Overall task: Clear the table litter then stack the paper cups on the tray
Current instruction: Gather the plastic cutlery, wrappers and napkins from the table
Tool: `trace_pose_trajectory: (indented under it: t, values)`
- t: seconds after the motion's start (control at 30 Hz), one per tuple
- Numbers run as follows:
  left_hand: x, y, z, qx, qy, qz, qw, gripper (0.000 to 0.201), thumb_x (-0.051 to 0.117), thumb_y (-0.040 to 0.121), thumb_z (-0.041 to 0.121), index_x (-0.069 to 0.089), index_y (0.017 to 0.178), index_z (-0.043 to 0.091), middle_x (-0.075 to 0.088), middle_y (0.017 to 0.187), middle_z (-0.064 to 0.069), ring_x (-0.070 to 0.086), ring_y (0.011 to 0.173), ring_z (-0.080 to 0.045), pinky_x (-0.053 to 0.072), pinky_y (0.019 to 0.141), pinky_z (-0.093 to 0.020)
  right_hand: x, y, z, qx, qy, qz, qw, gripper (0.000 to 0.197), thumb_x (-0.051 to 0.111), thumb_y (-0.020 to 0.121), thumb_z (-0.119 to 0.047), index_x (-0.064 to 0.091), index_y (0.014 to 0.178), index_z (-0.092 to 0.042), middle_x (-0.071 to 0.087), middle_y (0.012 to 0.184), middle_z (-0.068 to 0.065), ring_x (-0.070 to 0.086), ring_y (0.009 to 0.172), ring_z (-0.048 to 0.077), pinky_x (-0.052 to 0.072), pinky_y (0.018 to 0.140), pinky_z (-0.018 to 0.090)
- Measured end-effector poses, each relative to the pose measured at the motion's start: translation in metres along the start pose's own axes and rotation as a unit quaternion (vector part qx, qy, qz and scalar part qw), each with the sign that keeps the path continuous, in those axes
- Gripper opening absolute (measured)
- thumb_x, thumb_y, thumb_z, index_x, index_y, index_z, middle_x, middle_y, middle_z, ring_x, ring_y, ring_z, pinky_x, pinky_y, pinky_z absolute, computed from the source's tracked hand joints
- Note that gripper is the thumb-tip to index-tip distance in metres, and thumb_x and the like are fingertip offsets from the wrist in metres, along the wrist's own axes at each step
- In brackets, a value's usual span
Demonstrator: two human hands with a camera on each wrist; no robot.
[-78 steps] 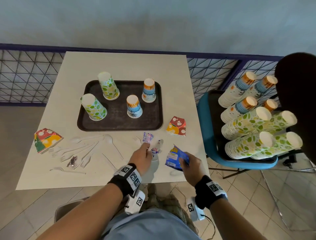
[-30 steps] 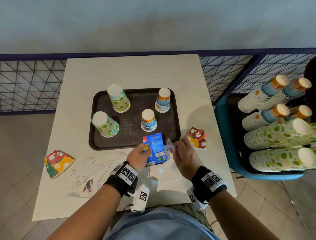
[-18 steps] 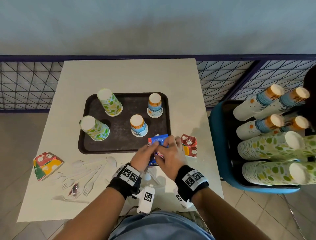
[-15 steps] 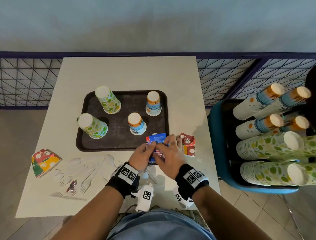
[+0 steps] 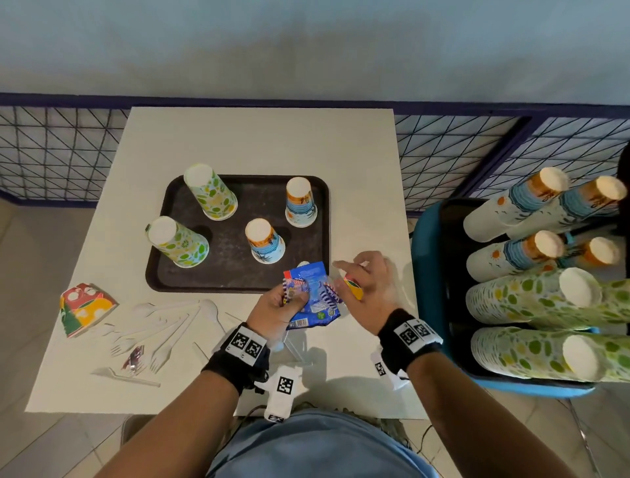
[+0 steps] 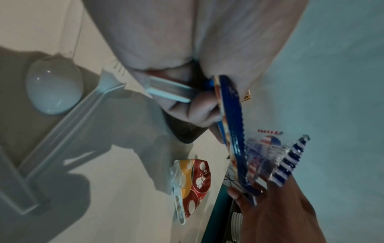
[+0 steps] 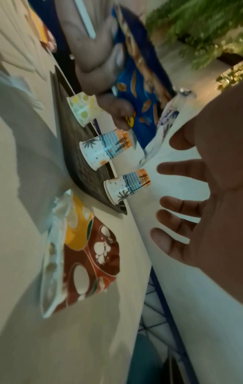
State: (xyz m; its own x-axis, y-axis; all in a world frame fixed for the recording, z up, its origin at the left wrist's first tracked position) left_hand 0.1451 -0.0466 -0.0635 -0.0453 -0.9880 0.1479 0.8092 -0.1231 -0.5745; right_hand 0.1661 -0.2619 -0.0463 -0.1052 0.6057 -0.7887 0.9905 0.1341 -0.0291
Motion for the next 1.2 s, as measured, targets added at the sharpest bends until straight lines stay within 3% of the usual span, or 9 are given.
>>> trace_pose_trajectory:
  t: [0.17,0.33,0.43,0.57,0.7,0.8,0.93,1.1,1.2]
  values:
    - [0.013,0.0,0.0,0.016,0.059,-0.003,0.998,0.022,0.058,0.105,0.005,0.071,0.113,0.02,0.082,0.102,-0.005,0.08,0.085,-0.012,0.061,0.079,-0.028,0.02,0.0,-0.007,0.056,0.137,-0.169,0.974,0.038,0.061,0.1,-0.032,0.054,0.134,-0.016,0.068,0.119,0.006,0.067,0.102,0.021,0.057,0.087,0.038]
    - [0.027,-0.001,0.004,-0.057,-0.065,0.018,0.996,0.028,0.057,0.107,0.02,0.07,0.125,0.004,0.076,0.118,-0.026,0.073,0.106,-0.043,0.053,0.106,-0.06,0.028,-0.003,-0.005,0.097,0.14,-0.1,0.98,0.03,0.064,0.098,-0.03,0.054,0.121,-0.014,0.071,0.106,0.005,0.068,0.087,0.017,0.057,0.073,0.03]
    - [0.033,0.0,0.005,-0.066,-0.08,-0.001,0.995,0.031,0.06,0.105,0.026,0.07,0.124,0.004,0.076,0.116,-0.026,0.076,0.092,-0.034,0.06,0.095,-0.05,0.022,-0.003,-0.011,0.111,0.141,-0.094,0.979,0.026,0.063,0.099,-0.03,0.054,0.117,-0.014,0.067,0.102,0.0,0.063,0.085,0.014,0.042,0.062,0.011]
    - [0.034,-0.004,0.004,-0.009,-0.034,-0.053,0.998,0.028,0.057,0.101,-0.005,0.069,0.123,0.008,0.082,0.106,-0.013,0.08,0.091,-0.024,0.065,0.081,-0.032,0.019,0.002,-0.013,0.097,0.156,-0.121,0.976,0.019,0.057,0.102,-0.033,0.057,0.112,-0.017,0.066,0.099,-0.002,0.061,0.084,0.014,0.042,0.068,0.019]
    - [0.026,-0.003,0.007,-0.011,-0.026,-0.014,0.999,0.031,0.056,0.1,-0.01,0.068,0.126,0.003,0.084,0.095,-0.003,0.081,0.086,-0.017,0.064,0.077,-0.027,0.012,0.01,0.0,0.133,0.259,-0.097,0.952,0.025,0.05,0.103,-0.04,0.06,0.101,-0.018,0.065,0.09,-0.001,0.06,0.078,0.013,0.045,0.071,0.025]
    - [0.02,-0.002,0.007,-0.027,-0.018,0.019,0.999,0.03,0.055,0.101,-0.009,0.065,0.128,-0.001,0.083,0.088,0.002,0.081,0.08,-0.013,0.063,0.071,-0.023,0.005,0.02,0.025,0.134,0.087,-0.017,0.987,0.031,0.06,0.099,-0.034,0.059,0.126,-0.019,0.057,0.117,0.006,0.055,0.101,0.02,0.043,0.084,0.021]
    - [0.021,-0.001,0.004,-0.049,-0.03,0.046,0.997,0.028,0.052,0.103,-0.006,0.064,0.127,0.0,0.083,0.084,0.003,0.08,0.076,-0.012,0.064,0.069,-0.024,0.007,0.024,0.047,0.118,-0.132,-0.14,0.974,0.066,0.061,0.095,-0.038,0.03,0.154,-0.036,0.032,0.154,0.006,0.032,0.137,0.033,0.04,0.108,0.049]
    - [0.024,-0.003,0.003,-0.066,-0.019,0.069,0.995,0.031,0.051,0.105,-0.003,0.06,0.135,-0.002,0.077,0.098,-0.007,0.079,0.072,-0.009,0.064,0.066,-0.022,0.013,0.016,0.056,0.104,-0.18,-0.176,0.962,0.079,0.067,0.094,-0.03,0.021,0.157,-0.034,0.036,0.145,0.01,0.038,0.129,0.033,0.046,0.104,0.047]
    - [0.024,-0.005,0.006,-0.069,-0.011,0.087,0.994,0.03,0.052,0.105,-0.002,0.059,0.134,-0.004,0.072,0.107,-0.017,0.077,0.063,-0.004,0.06,0.058,-0.017,0.008,0.01,0.062,0.177,-0.113,-0.184,0.96,0.073,0.069,0.093,-0.026,0.03,0.154,-0.025,0.033,0.141,0.013,0.046,0.126,0.035,0.048,0.102,0.04]
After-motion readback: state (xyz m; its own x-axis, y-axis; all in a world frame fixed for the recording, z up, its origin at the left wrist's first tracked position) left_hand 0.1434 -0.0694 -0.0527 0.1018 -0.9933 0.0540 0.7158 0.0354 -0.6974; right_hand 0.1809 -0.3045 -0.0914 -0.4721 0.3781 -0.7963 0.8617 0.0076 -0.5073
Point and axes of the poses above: each hand's wrist, its own y-axis towards the middle knuckle, its own x-axis out of the palm, z = x × y, the point moved 1 cm from there along y, towards the middle knuckle
